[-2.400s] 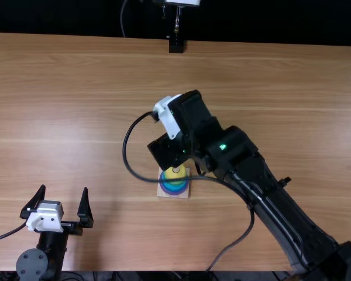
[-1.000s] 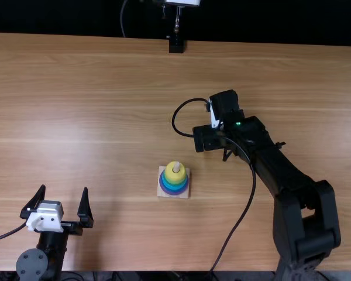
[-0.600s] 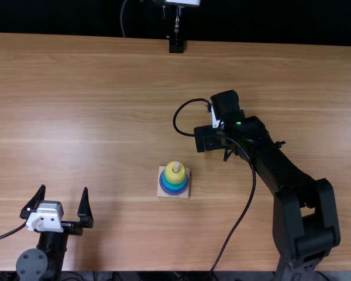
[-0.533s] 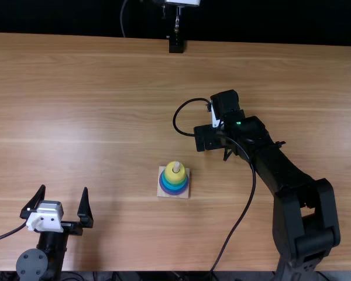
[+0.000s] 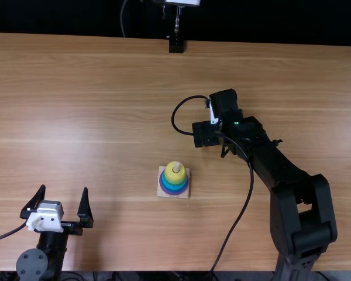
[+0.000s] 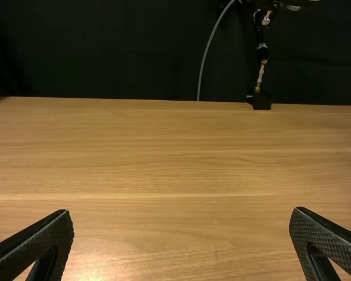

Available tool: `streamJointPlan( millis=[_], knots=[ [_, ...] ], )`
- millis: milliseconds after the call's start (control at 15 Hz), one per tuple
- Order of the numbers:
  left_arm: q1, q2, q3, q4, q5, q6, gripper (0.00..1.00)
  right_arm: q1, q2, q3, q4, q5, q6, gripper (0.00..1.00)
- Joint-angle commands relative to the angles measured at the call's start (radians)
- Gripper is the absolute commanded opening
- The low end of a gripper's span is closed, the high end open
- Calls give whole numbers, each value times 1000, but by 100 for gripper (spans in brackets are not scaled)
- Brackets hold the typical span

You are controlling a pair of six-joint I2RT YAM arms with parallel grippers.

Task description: Build the Hanoi tower: stack the rings onto the peg from bottom to top in this color order: purple, dark blue, light blue, dark green, light green, yellow, orange.

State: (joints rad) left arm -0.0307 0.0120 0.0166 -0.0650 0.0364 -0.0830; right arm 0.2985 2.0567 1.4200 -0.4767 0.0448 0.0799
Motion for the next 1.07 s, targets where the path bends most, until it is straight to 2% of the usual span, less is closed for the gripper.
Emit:
streamJointPlan(
  millis=[0, 1000],
  knots=[
    [6, -12, -17, -18, 8, 4, 100, -6, 14, 10, -1, 7, -3, 100],
    [6, -12, -17, -18, 8, 6, 100, -9, 13, 3, -86, 5, 1, 100]
  ],
)
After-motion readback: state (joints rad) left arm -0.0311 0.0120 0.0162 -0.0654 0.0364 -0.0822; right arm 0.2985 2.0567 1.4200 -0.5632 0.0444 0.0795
